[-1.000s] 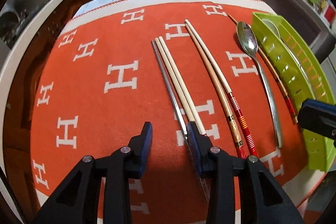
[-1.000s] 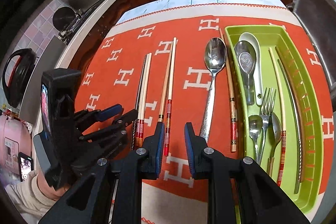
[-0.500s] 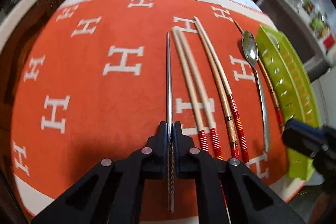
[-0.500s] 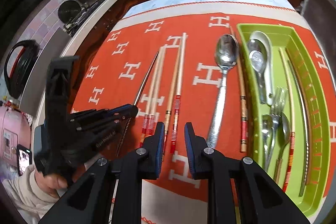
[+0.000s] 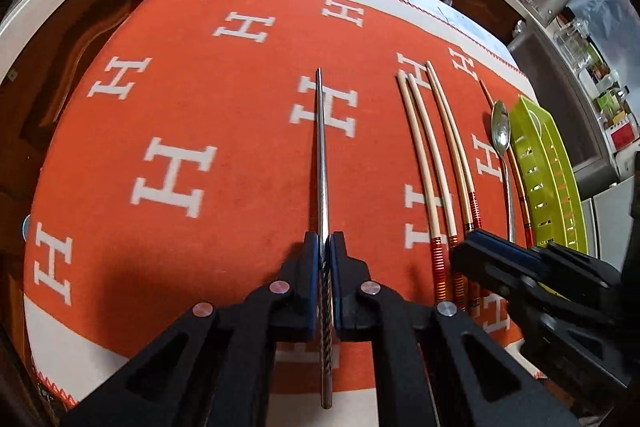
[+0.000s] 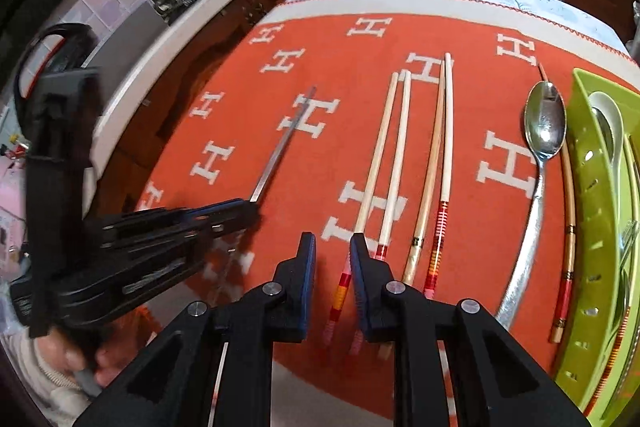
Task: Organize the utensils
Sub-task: 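Close left tool on second steel chopstick while right tool lowers to wooden chopsticks, then close right tool on red-banded wooden chopstick while left tool holds steel chopstick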
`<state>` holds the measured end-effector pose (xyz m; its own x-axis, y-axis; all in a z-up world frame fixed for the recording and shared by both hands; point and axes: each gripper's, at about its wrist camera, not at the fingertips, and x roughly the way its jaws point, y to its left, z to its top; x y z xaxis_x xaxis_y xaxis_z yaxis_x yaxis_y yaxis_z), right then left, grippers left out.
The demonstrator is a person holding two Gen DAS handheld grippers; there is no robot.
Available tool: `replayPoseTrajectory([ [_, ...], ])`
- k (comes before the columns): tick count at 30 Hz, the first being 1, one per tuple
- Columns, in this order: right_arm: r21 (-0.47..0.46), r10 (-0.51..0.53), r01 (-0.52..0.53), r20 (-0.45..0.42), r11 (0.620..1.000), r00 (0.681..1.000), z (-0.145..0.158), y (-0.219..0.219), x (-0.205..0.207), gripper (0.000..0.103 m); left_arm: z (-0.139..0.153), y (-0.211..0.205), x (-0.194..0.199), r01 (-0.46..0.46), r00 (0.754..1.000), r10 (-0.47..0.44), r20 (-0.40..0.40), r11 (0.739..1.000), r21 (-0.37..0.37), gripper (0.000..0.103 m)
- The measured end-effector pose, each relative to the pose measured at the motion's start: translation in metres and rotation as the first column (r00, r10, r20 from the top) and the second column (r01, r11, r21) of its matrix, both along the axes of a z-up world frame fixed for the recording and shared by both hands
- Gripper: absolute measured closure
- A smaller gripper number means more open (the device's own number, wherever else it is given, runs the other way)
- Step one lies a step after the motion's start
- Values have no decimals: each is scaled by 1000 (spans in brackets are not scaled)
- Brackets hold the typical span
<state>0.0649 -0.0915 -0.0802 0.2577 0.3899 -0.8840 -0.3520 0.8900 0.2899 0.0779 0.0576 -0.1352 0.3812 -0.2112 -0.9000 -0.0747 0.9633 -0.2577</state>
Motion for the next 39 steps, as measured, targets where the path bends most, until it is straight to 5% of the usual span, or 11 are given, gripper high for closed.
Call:
replayPoseTrajectory([
  [14,-280,28,10,132,960,991,-25,40,0,95,1,13,3,21,1000,-20,22,999,-48,100],
  [27,22,-128,128,6,992,992,11,-25,0,98,23,3,8,33,998,-26,50,989,-145,100],
  [39,124,-213,204,68,971,975,61,-88,-26,98,43,-18,3,44,993,-32,116,994,-103,100],
])
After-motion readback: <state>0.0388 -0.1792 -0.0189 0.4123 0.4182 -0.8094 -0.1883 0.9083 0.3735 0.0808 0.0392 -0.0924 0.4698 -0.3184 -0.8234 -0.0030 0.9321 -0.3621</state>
